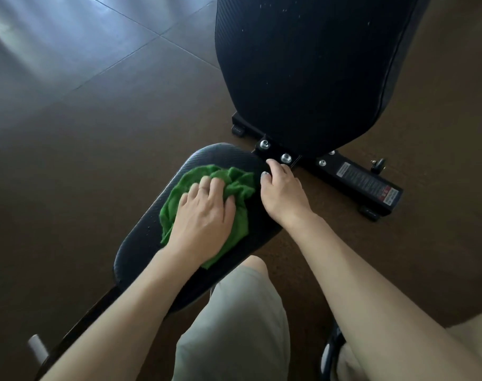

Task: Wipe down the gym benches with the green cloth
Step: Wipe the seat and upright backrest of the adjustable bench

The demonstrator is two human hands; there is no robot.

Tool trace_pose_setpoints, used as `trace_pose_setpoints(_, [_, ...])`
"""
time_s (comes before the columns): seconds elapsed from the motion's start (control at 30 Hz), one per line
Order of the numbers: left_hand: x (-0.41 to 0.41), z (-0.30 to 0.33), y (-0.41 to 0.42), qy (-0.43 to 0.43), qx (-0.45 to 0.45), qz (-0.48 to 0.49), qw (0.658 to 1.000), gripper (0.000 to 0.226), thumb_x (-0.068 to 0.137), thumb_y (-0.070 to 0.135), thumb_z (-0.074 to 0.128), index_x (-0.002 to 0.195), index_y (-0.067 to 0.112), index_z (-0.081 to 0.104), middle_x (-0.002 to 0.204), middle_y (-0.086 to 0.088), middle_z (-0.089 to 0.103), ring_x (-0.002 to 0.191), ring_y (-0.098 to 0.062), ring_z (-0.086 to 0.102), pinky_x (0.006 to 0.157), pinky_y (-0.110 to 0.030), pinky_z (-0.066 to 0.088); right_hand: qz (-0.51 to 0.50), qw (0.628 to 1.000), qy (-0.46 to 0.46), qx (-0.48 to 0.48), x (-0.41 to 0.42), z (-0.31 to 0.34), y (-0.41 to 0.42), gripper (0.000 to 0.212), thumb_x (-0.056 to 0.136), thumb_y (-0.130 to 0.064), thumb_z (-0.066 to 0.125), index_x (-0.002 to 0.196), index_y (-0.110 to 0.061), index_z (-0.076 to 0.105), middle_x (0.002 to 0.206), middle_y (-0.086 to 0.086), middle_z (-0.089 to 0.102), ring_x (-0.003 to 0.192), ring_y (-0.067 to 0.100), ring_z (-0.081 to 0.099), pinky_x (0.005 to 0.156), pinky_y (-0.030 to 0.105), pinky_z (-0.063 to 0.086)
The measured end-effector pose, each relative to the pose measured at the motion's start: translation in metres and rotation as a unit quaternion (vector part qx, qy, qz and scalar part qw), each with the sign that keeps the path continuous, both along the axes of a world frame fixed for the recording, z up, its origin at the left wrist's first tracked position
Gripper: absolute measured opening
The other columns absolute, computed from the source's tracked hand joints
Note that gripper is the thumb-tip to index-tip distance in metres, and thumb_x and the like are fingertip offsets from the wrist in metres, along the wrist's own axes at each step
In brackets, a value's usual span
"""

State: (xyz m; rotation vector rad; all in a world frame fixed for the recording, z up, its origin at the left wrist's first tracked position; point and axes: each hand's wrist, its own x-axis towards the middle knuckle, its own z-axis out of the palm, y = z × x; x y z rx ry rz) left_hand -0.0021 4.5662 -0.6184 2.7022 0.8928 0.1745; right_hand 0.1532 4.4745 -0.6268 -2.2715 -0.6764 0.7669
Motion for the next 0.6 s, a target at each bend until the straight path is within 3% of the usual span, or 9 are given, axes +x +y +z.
trace_pose_setpoints(0.1, [-0.028,0.001,-0.005,0.005,-0.004,-0.006,1.0,0.03,0.103,0.044,0.031,0.109,0.02,0.047,0.106,0.002,0.049,0.096,-0.022,0.048,0.09,-0.041,0.04,0.026,0.996,-0.077,-0.034,-0.002,0.0,0.002,0.05,0.111,-0.042,0.031,0.157,-0.022,0.032,0.158,0.006,0.037,0.138,0.037,0.041,0.097,0.043,0.039])
trace_pose_setpoints(0.23, [0.008,-0.003,0.013,0.004,0.02,0.02,1.0,0.023,0.103,0.041,0.034,0.098,0.019,0.038,0.103,-0.002,0.047,0.094,-0.025,0.045,0.085,-0.041,0.037,0.049,0.986,-0.137,-0.078,0.001,-0.006,0.01,0.051,0.109,-0.05,0.026,0.149,-0.021,0.037,0.144,0.011,0.047,0.126,0.035,0.049,0.079,0.038,0.036])
trace_pose_setpoints(0.43, [0.08,-0.008,0.053,0.005,0.006,0.069,0.998,0.028,0.105,0.036,0.036,0.112,0.011,0.047,0.119,-0.009,0.052,0.113,-0.032,0.047,0.097,-0.042,0.034,0.028,0.984,-0.162,-0.071,0.0,-0.012,0.013,0.045,0.108,-0.052,0.023,0.138,-0.025,0.044,0.124,0.005,0.056,0.108,0.028,0.056,0.074,0.039,0.037])
trace_pose_setpoints(0.6, [0.029,-0.004,0.022,-0.014,-0.006,0.051,0.999,0.025,0.104,0.038,0.038,0.107,0.014,0.045,0.112,-0.005,0.052,0.104,-0.029,0.049,0.091,-0.041,0.036,0.03,0.989,-0.127,-0.066,0.003,-0.011,0.012,0.05,0.109,-0.052,0.023,0.147,-0.025,0.04,0.138,0.006,0.053,0.125,0.032,0.051,0.08,0.04,0.036])
